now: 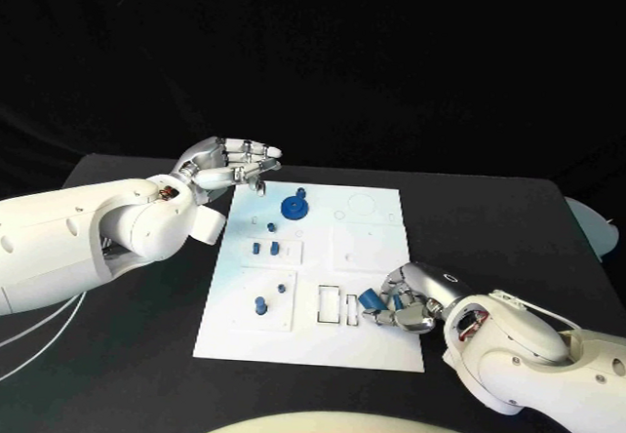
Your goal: Assemble the parts on the task board
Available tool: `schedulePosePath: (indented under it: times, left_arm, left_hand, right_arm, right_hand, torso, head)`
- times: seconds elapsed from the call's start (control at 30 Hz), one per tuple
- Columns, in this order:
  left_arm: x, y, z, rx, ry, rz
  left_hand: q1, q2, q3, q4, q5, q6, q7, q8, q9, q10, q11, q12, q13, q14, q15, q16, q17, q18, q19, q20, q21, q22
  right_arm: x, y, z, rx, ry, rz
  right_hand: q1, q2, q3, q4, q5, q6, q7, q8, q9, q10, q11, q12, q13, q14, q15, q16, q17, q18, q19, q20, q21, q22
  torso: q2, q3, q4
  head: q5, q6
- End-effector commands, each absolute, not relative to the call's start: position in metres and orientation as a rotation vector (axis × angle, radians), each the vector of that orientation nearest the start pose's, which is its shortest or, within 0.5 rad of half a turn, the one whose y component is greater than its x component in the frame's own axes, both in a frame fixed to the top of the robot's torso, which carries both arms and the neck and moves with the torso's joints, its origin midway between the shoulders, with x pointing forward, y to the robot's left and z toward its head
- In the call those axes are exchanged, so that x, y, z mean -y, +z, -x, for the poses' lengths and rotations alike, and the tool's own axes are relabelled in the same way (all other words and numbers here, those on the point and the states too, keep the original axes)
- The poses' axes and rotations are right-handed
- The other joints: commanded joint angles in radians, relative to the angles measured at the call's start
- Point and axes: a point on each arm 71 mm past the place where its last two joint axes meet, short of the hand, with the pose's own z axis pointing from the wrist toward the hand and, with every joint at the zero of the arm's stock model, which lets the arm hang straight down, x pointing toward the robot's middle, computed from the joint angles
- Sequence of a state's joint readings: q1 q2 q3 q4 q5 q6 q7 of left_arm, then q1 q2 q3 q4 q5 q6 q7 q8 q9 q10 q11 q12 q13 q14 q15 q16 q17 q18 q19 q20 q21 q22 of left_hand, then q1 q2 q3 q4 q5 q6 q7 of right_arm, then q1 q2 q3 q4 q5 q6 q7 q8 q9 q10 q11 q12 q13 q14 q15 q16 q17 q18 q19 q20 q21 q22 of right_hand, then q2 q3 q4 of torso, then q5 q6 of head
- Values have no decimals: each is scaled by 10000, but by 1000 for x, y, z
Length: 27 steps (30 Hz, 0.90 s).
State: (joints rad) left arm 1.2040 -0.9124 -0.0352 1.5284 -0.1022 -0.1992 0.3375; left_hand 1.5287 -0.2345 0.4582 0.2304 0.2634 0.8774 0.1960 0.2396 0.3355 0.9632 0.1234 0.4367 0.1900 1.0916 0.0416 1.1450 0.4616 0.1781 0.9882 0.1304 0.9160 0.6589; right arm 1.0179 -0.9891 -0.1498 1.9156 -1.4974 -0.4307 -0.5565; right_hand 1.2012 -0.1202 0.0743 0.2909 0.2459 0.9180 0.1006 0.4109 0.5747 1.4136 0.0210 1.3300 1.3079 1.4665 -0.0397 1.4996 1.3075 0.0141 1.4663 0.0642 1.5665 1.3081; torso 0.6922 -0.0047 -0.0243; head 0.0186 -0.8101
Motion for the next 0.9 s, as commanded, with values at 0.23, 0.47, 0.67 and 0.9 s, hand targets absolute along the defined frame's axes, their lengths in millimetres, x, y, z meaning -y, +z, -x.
schedulePosePath:
  times: [0.23,0.47,0.67,0.9]
  left_arm:
    - [-233,-174,-485,-15201,-15628,10153]
    - [-232,-174,-486,-15191,-15625,10151]
    - [-230,-174,-486,-15212,-15667,10135]
    - [-226,-174,-486,-15266,-15780,10093]
  left_hand:
    - [-110,6,44,23,2,-60,-19,-52,-10,-90,13,52,17,-26,47,-11,-15,65,-31,39,-34,-9]
    - [-114,6,46,23,3,-62,-20,-52,-10,-98,14,53,16,-28,47,-10,-17,65,-33,40,-36,-10]
    - [-114,6,46,23,3,-62,-20,-52,-10,-98,14,53,16,-28,47,-10,-17,65,-33,40,-36,-10]
    - [-120,7,50,23,4,-68,-19,-53,-10,-110,15,55,16,-31,49,-10,-19,65,-34,41,-40,-13]
  right_arm:
    - [186,-259,-351,-19244,5152,-1804]
    - [181,-240,-350,-18529,5789,-2176]
    - [168,-234,-351,-18514,6213,-2042]
    - [150,-244,-351,-19184,6469,-1680]
  right_hand:
    - [415,338,41,1,458,245,-145,207,8,223,-109,265,714,685,-154,73,713,-141,1045,-99,43,2627]
    - [472,506,98,20,660,416,-223,267,-17,293,-181,323,772,702,-215,103,796,-141,1045,-151,43,2627]
    - [425,511,75,19,813,497,-259,290,-37,295,-212,298,757,704,-244,108,808,-141,1045,-180,43,2627]
    - [156,554,-22,36,836,584,-280,316,-64,303,-230,276,750,704,-263,109,811,-141,1045,-204,43,2627]
  torso:
    - [-4,14,4]
    - [-17,10,6]
    - [10,14,-6]
    - [5,10,9]
  head:
    - [5,7]
    - [-7,21]
    - [-8,47]
    - [9,16]
